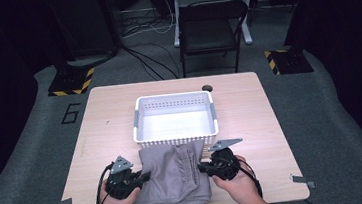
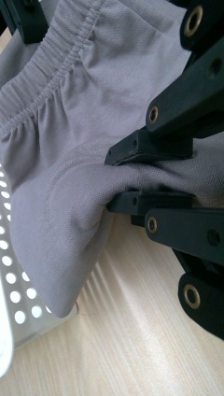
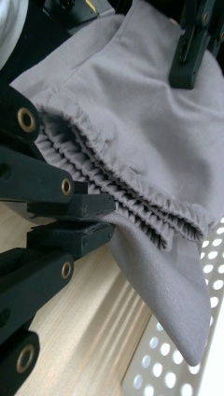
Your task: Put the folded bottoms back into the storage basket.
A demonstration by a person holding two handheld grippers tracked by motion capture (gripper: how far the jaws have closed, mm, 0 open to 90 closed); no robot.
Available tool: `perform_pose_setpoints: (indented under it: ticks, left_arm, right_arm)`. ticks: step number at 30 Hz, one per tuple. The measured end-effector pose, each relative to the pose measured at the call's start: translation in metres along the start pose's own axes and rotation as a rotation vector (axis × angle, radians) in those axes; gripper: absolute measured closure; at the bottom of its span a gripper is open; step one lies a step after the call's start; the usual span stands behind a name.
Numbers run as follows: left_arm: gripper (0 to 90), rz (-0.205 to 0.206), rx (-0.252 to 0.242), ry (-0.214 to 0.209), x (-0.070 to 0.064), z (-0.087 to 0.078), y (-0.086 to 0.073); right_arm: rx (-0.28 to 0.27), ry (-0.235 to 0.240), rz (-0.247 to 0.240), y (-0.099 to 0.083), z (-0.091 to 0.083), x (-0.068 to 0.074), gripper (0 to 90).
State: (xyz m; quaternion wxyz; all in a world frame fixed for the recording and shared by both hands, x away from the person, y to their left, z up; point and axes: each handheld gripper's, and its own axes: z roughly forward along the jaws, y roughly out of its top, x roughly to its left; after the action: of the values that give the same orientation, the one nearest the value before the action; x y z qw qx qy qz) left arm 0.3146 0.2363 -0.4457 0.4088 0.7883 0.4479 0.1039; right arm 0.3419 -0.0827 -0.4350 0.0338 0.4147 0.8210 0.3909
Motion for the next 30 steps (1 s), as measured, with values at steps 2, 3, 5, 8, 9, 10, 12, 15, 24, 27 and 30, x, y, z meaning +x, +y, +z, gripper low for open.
perform_pose_setpoints:
  ticks: [2,3,5,8,9,10,12,15,24,27,30]
  left_arm:
    - [77.5,0.001,0.003,-0.004,0.000,-0.001,0.003]
    - [77.5,0.001,0.003,-0.004,0.000,-0.001,0.003]
    - [77.5,-0.009,0.001,-0.008,0.000,-0.002,0.005]
    - [77.5,-0.007,-0.004,-0.010,-0.001,-0.005,0.009]
    - [77.5,-0.007,-0.004,-0.010,-0.001,-0.005,0.009]
    - [77.5,-0.011,-0.004,-0.014,-0.001,-0.006,0.010]
    - [77.5,-0.008,-0.009,-0.015,-0.002,-0.008,0.012]
    - [77.5,-0.005,-0.005,-0.026,-0.002,-0.011,0.015]
    - [77.5,-0.005,-0.019,-0.042,-0.004,-0.020,0.024]
    - [77.5,-0.003,-0.017,-0.042,-0.005,-0.022,0.025]
    - [77.5,0.014,-0.023,-0.039,-0.007,-0.026,0.030]
  right_arm:
    - [-0.003,0.008,-0.006,0.003,-0.002,0.000,85.6]
    - [-0.003,0.008,-0.006,0.003,-0.002,0.000,85.6]
    - [-0.009,0.015,-0.016,0.006,-0.005,0.000,85.6]
    - [-0.013,0.024,-0.012,0.010,-0.009,0.001,85.6]
    - [-0.013,0.024,-0.012,0.010,-0.009,0.001,85.6]
    - [-0.009,0.027,-0.008,0.010,-0.010,0.001,85.6]
    - [-0.017,0.037,-0.006,0.013,-0.013,0.001,85.6]
    - [-0.018,0.048,-0.001,0.014,-0.016,0.000,85.5]
    - [-0.030,0.061,-0.011,0.022,-0.028,0.003,85.5]
    - [-0.029,0.063,-0.005,0.022,-0.030,0.005,85.5]
    - [-0.036,0.063,-0.012,0.025,-0.035,0.007,85.5]
